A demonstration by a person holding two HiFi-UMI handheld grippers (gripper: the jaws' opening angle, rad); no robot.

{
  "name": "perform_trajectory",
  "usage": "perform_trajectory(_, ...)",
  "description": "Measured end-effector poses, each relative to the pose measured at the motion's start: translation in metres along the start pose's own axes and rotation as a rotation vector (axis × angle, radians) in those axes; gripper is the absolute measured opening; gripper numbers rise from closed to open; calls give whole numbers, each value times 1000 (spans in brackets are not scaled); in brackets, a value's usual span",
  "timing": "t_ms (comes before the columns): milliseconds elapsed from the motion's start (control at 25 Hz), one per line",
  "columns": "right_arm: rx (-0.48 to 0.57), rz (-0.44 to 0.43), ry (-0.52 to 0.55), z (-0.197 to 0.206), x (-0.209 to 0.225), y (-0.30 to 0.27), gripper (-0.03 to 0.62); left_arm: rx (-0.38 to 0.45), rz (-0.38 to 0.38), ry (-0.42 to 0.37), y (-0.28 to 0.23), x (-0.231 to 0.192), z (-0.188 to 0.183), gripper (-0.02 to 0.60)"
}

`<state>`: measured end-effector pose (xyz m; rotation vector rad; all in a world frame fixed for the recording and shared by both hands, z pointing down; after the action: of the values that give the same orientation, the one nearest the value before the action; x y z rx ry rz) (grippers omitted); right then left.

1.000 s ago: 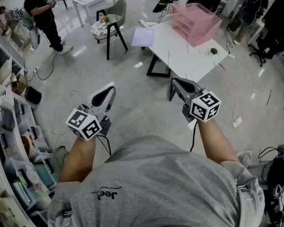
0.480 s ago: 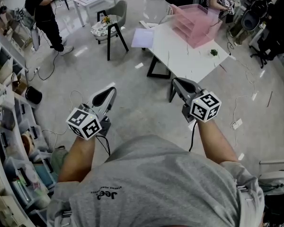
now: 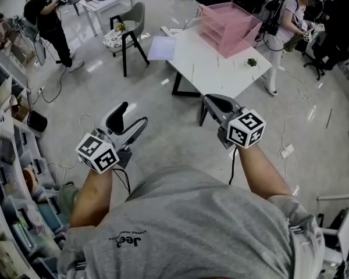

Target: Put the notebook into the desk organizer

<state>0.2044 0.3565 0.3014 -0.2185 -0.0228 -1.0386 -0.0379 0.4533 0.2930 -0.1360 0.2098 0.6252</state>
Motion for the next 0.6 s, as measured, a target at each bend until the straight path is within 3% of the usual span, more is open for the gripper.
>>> perform_trajectory(320, -1, 4, 1, 1, 51, 29, 3, 9, -19, 34, -43, 24, 1, 433)
perform_trajectory(600, -12, -2, -8, 3, 67, -16, 3, 20, -50, 47, -39, -26, 5, 433)
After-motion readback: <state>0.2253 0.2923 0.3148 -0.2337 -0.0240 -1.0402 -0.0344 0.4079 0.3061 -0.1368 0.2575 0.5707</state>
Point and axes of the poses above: the fingertips, and each gripper's own axes: y backward along the fingers, x to its right, z out of its underside, the point moved 3 cm from there along y, backward along the fingers, and after that the axes turned 5 degrees about -x, right-handed, at the moved point
